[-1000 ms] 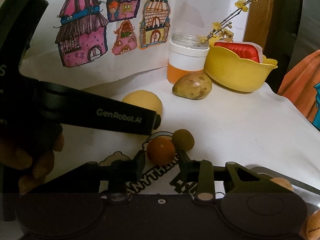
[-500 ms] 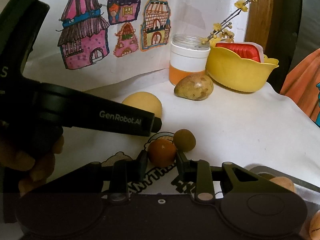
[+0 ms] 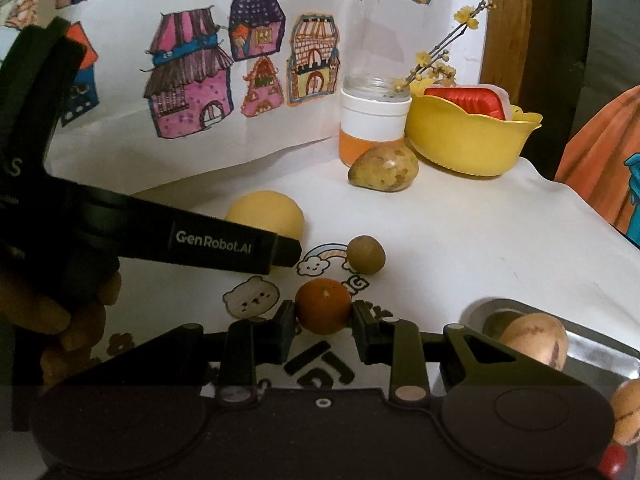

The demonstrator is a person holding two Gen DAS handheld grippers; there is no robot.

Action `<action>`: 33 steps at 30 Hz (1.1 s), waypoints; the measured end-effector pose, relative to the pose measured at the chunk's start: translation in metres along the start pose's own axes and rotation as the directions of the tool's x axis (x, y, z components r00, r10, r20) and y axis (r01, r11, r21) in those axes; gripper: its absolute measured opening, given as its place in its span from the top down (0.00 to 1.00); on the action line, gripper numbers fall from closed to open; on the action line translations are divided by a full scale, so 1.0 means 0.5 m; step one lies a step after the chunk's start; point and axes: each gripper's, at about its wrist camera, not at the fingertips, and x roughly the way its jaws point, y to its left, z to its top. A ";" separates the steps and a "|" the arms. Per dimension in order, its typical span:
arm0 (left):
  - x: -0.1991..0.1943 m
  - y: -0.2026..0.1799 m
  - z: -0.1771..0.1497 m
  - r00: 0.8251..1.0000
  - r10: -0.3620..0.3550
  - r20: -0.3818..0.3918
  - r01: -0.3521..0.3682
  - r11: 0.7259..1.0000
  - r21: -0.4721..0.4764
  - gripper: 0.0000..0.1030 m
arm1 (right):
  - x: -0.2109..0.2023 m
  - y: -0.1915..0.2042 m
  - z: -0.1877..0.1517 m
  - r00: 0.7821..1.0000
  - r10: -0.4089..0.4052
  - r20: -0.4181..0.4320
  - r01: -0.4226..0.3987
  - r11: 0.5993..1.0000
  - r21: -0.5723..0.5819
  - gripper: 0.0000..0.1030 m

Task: Organize fruits
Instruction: 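Grasp the large yellow round fruit with the left tool while the right tool grasps an orange fruit, then carry the yellow fruit and orange fruit over the steel tray with both tools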

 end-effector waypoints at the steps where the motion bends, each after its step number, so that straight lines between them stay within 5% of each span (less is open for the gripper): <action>1: -0.004 -0.002 -0.004 1.000 -0.001 -0.001 0.001 1.000 0.000 0.44 | -0.007 0.001 -0.003 1.000 0.002 0.003 -0.002 1.000 0.003 0.69; 18: -0.078 -0.068 -0.049 1.000 -0.027 -0.001 0.027 0.999 0.034 0.44 | -0.145 -0.023 -0.079 0.997 -0.027 0.066 0.023 0.997 0.068 0.69; 33: -0.122 -0.209 -0.093 0.991 -0.133 -0.015 0.134 0.982 0.135 0.44 | -0.292 -0.106 -0.165 0.980 -0.167 0.107 0.148 0.976 0.162 0.69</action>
